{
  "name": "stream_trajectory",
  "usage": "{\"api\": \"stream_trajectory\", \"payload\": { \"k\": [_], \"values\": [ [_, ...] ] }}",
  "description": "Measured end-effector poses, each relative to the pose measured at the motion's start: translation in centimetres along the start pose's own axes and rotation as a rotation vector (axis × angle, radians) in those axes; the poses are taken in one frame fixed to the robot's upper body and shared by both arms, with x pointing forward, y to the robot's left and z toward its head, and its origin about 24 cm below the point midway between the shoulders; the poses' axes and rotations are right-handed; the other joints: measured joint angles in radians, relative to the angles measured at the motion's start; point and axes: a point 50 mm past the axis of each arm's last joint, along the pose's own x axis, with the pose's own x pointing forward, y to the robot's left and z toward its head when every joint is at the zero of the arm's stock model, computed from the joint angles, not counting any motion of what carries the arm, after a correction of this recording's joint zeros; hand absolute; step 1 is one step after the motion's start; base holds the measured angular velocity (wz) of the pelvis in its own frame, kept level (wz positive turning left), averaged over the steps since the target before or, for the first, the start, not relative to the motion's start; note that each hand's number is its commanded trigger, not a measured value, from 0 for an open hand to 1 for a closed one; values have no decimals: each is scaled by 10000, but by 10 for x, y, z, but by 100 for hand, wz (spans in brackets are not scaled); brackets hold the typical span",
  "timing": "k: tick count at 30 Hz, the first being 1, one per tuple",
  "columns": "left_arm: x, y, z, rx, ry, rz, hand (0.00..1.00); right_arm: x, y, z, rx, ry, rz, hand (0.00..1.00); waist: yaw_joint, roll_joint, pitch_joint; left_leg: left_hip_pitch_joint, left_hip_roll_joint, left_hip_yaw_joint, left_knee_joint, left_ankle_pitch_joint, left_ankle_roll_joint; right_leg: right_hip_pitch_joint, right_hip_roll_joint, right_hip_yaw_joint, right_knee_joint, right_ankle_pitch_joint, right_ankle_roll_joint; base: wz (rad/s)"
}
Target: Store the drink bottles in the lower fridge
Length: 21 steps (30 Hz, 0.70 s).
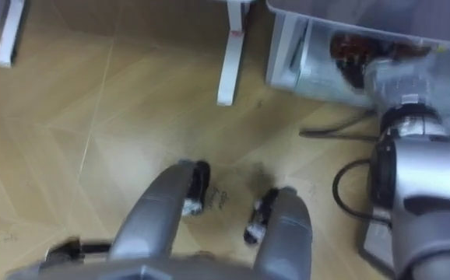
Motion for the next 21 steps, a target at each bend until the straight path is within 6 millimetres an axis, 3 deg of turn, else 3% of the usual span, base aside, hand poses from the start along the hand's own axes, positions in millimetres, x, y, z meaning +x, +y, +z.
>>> {"api": "stream_trajectory", "payload": {
  "k": [6,11,15,18,21],
  "values": [
    [0,3,1,-310,-20,-74,0,3,-34,-6,-196,431,-505,0,-18,1,-8,1356,-70,89,-1024,109,64,1367,53,-46,-1274,278,185,-4],
    [0,7,1,-936,-50,-128,0,3,-65,-10,-633,710,-1090,0,-127,-42,-33,2515,-174,48,-1875,170,115,2669,52,-344,-2296,438,336,8],
    [-1,14,-9,-1546,127,28,0,2,-87,-22,-762,1281,-1617,0,-342,-65,-51,3694,-193,33,-2645,199,135,3949,179,-492,-3266,728,479,-3],
    [-3,21,-17,-1923,164,177,0,-1,-112,-29,-744,1659,-2133,0,-409,-244,-259,4489,-193,18,-3244,257,122,4759,320,-503,-4039,938,537,-5],
    [-5,25,-25,-2165,208,217,0,-6,-134,-32,-965,2038,-2544,0,-536,-394,-385,5335,-184,-53,-3720,273,101,5696,482,-552,-4841,1153,586,0]
  ]
}}
